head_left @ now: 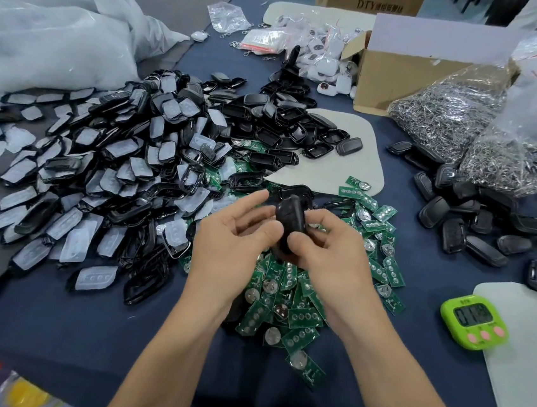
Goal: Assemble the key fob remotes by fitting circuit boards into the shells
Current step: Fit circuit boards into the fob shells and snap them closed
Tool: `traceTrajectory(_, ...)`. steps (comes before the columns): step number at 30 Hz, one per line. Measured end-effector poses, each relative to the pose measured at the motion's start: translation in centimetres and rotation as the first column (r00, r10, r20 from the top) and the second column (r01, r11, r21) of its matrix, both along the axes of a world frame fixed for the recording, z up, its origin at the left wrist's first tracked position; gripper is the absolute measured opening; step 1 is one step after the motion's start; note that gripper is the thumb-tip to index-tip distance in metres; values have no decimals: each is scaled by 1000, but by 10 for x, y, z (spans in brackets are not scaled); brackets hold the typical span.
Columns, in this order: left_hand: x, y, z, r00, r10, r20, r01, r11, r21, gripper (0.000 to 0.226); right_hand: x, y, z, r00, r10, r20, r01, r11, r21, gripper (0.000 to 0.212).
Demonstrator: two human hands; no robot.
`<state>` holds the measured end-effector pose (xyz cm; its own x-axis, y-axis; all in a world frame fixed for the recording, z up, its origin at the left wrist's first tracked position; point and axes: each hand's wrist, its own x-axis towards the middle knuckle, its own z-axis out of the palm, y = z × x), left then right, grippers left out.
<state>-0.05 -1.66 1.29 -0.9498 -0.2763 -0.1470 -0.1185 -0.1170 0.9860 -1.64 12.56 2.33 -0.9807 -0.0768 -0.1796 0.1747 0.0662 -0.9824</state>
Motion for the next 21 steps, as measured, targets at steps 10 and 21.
traceTrajectory(10,1,-17,-6,895,-441,-71,443,859,257,47,2,12,3,893,240,380,-40,885,-464,20)
traceTrajectory(21,-3,-15,-14,967,-253,-31,254,950,179,51,10,-2,-2,989,46,-140,4,942,335,40)
